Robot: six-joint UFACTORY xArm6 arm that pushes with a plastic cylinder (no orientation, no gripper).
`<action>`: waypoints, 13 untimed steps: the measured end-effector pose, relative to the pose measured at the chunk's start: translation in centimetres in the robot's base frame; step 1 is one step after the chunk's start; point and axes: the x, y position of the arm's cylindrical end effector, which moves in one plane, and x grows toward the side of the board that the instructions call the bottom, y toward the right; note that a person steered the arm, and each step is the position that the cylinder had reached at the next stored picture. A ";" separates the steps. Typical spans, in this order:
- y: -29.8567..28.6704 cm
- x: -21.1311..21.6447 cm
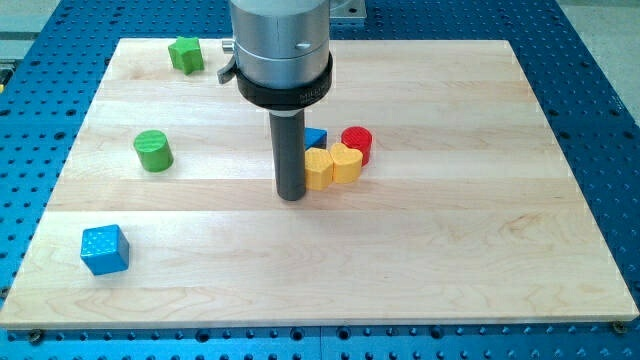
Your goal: Adjust the yellow heart and red circle at the center
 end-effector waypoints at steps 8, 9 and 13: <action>0.2 3.9; 0.2 4.4; 6.6 1.3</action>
